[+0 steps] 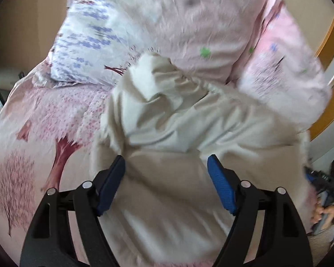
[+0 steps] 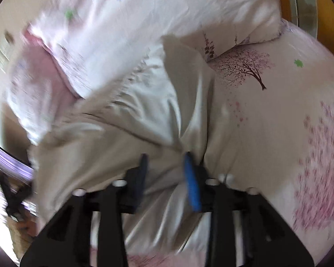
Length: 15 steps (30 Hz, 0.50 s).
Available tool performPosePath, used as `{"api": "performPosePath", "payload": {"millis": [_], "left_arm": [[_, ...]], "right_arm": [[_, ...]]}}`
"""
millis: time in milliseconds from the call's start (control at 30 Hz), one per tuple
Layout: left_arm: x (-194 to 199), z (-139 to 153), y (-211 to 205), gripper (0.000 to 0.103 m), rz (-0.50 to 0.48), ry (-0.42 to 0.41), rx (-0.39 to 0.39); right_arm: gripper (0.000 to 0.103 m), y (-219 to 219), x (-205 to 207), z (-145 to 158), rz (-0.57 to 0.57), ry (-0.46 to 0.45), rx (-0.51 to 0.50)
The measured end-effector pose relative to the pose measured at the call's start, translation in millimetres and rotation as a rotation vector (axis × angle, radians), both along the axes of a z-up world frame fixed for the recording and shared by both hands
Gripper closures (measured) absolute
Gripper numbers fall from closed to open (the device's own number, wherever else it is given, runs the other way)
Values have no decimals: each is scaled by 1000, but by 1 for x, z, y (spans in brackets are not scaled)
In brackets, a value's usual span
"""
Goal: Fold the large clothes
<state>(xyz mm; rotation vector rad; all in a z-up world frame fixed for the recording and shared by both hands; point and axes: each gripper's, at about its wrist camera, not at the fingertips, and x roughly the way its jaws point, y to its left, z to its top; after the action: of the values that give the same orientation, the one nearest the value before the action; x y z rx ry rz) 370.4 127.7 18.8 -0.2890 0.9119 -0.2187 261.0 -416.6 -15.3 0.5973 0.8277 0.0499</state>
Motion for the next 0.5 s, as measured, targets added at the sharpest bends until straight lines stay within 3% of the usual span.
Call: {"api": "performPosePath", "payload": {"millis": [167,300,500], "left_arm": [[-49,8,35,23,54,-36,-141],[-77,-3,52,23,91,-5,-227],[-90,-38,60,23,122,88,-392]], "right_arm": [[38,-12,-56,11,-73,-68,100],[37,-15,-88,-9,-132,-57,239],[30,-13,-96,-40,-192,-10,418]]}}
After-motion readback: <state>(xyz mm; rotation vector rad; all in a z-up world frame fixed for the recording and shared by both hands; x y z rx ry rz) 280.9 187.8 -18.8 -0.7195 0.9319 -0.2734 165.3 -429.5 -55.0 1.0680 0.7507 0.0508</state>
